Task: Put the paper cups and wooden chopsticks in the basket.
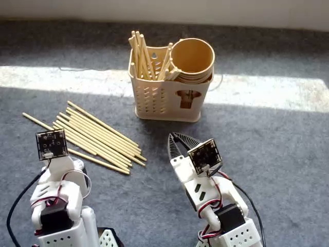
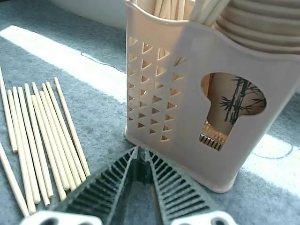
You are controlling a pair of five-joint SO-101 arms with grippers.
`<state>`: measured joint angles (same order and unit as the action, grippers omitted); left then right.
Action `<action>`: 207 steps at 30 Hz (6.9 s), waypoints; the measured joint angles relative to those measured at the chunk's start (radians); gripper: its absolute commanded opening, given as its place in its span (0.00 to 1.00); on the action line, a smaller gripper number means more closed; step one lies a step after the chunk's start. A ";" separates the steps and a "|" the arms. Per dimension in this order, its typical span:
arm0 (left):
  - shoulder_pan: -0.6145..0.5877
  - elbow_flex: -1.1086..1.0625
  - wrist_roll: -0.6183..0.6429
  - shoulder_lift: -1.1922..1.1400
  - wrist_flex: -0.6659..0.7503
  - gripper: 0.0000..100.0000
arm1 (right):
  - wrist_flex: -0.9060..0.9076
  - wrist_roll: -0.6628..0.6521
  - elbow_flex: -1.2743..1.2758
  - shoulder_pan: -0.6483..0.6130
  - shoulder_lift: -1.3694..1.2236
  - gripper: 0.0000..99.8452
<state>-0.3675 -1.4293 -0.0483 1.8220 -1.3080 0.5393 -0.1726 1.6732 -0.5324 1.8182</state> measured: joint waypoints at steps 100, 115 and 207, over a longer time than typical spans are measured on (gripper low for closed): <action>-0.253 1.203 0.269 -2.148 0.172 0.15 | 0.005 0.000 0.000 0.000 0.000 0.01; -0.275 1.241 0.269 -2.148 -0.063 0.23 | 0.005 0.000 0.000 0.000 0.000 0.01; 0.299 0.393 -1.020 -1.379 0.031 0.00 | 0.005 0.000 0.000 0.026 0.000 0.01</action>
<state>-0.0683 -1.0365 -1.0687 0.4427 -1.2774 0.5439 -0.1726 1.6732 -0.5063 1.8182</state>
